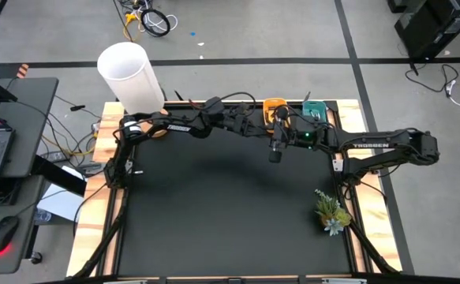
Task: Sort batteries
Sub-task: Put the top silver battery into the blue bin
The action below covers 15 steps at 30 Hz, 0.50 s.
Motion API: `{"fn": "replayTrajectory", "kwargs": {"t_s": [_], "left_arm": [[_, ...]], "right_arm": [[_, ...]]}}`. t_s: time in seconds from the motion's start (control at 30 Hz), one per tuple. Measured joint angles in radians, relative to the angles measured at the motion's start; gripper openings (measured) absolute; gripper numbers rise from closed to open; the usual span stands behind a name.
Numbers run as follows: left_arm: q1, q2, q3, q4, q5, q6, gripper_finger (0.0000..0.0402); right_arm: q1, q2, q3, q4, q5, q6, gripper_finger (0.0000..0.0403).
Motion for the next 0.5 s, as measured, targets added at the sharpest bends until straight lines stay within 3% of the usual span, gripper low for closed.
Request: {"fn": "replayTrajectory", "kwargs": {"t_s": [0.3, 0.5], "left_arm": [[-0.004, 0.000, 0.002, 0.031, -0.007, -0.007, 0.0202], [0.011, 0.000, 0.002, 0.020, -0.008, -0.004, 0.0224]], "right_arm": [[-0.004, -0.034, -0.001, -0.028, -0.002, -0.004, 0.0070], [-0.006, -0.067, 0.001, -0.108, 0.005, 0.017, 0.0031]]}}
